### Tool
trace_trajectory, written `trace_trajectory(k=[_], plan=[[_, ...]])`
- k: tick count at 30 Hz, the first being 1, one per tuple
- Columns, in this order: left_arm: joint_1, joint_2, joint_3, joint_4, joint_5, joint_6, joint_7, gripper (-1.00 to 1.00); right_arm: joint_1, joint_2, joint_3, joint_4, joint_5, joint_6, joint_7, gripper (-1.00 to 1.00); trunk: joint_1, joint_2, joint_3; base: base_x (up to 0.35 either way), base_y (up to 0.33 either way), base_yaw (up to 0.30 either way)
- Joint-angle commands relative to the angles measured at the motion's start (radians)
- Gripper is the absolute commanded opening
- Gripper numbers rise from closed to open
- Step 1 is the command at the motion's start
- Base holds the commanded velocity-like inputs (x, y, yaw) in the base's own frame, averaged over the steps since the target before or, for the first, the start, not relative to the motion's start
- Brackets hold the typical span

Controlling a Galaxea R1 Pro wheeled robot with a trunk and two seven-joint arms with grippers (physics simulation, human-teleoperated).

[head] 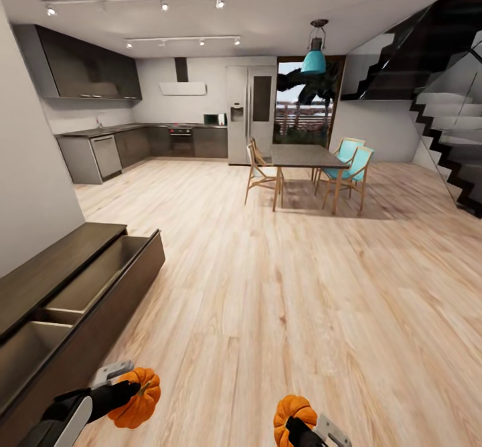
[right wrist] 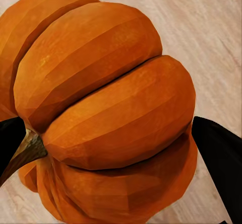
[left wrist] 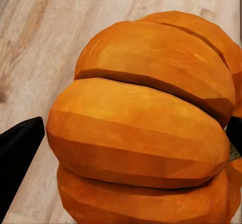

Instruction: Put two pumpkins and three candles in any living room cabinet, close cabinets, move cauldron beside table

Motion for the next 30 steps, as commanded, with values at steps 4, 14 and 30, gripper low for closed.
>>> trace_trajectory(k=[4,14,30], plan=[[-0.001,0.000,-0.001,-0.002,0.009,0.005,0.006,-1.00,-0.001,-0.001,0.003,-0.002,-0.002,0.001,-0.006,-1.00,0.000,-0.001,-0.001,0.301,-0.115,0.000],[-0.001,0.000,-0.001,-0.002,0.009,0.005,0.006,-1.00,-0.001,-0.001,0.003,-0.002,-0.002,0.002,-0.006,-1.00,0.000,-0.001,-0.001,0.312,-0.061,0.000],[-0.001,0.000,-0.001,-0.002,0.009,0.005,0.006,-1.00,-0.001,-0.001,0.003,-0.002,-0.003,0.003,-0.006,-1.00,0.000,-0.001,-0.001,0.319,-0.072,0.000]])
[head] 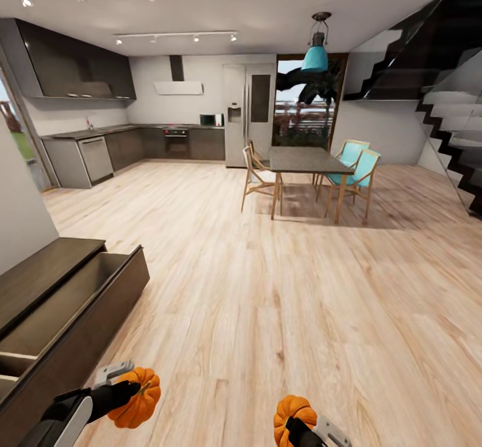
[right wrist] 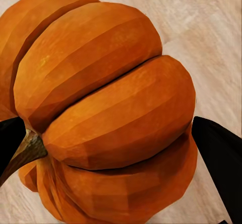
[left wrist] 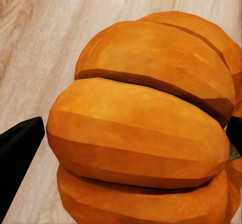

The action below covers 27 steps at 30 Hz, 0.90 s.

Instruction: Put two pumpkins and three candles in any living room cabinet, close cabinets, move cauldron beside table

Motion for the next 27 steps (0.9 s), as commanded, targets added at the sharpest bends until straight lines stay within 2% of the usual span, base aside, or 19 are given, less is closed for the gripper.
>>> trace_trajectory(k=[1,27], plan=[[-0.001,0.000,-0.001,-0.002,0.010,0.004,0.006,-1.00,-0.001,-0.001,0.003,-0.002,-0.002,0.002,-0.006,-1.00,0.000,-0.001,-0.001,0.314,-0.106,0.000],[-0.001,0.000,-0.001,0.000,0.008,0.004,0.006,-1.00,-0.001,-0.001,0.003,-0.002,-0.002,0.001,-0.006,-1.00,0.000,-0.001,-0.001,0.314,-0.128,0.000]])
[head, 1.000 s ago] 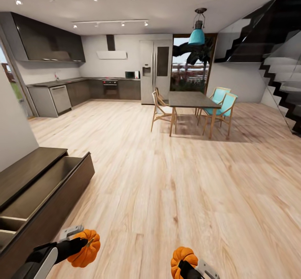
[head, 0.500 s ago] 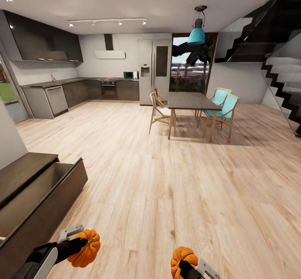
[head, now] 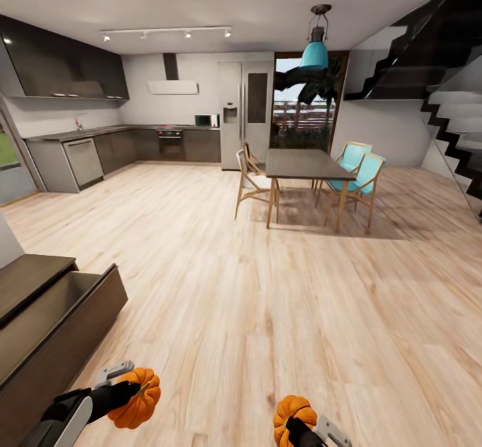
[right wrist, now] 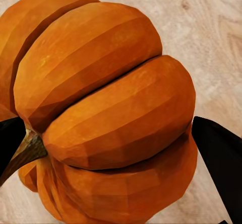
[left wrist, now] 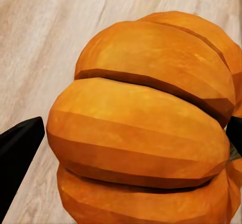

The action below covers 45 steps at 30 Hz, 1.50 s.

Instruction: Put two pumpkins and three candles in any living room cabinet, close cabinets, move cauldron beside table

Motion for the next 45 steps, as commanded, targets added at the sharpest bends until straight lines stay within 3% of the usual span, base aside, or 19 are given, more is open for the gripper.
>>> trace_trajectory(k=[1,45], plan=[[-0.001,0.000,-0.001,-0.002,0.010,0.005,0.006,-1.00,-0.001,-0.001,0.003,-0.002,-0.002,0.001,-0.006,-1.00,0.000,-0.001,-0.001,0.314,-0.130,0.000],[-0.001,0.000,-0.007,0.001,0.011,-0.028,0.006,-1.00,-0.001,0.002,0.003,-0.002,-0.002,0.002,-0.005,-1.00,0.000,-0.001,-0.001,0.320,-0.020,0.026]])
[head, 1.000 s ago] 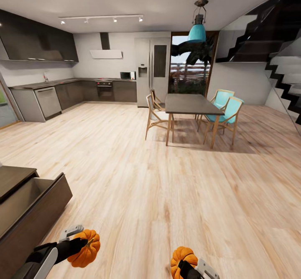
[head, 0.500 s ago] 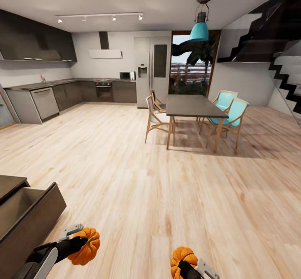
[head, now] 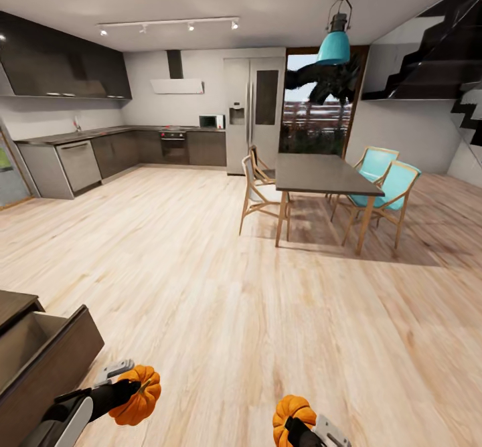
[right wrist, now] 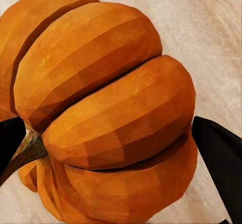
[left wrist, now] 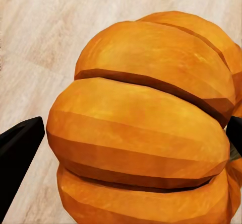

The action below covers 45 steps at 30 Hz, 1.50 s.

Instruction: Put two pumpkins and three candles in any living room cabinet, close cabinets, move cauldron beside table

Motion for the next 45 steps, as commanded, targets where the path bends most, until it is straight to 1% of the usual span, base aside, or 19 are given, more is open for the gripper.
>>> trace_trajectory(k=[1,10,45], plan=[[-0.001,0.000,-0.001,-0.001,0.009,0.004,0.006,-1.00,-0.001,-0.001,0.003,-0.002,-0.002,0.002,-0.006,-1.00,0.001,-0.001,-0.001,0.322,-0.014,0.141],[-0.001,0.000,-0.001,-0.001,0.009,0.005,0.006,-1.00,-0.001,0.001,0.005,-0.002,-0.001,0.002,-0.007,-1.00,0.001,-0.001,-0.001,0.304,-0.149,0.243],[-0.001,0.002,-0.001,0.000,0.009,0.005,0.004,-1.00,-0.001,0.001,0.008,-0.002,0.000,0.002,-0.006,-1.00,0.001,-0.001,-0.001,0.254,-0.245,0.288]])
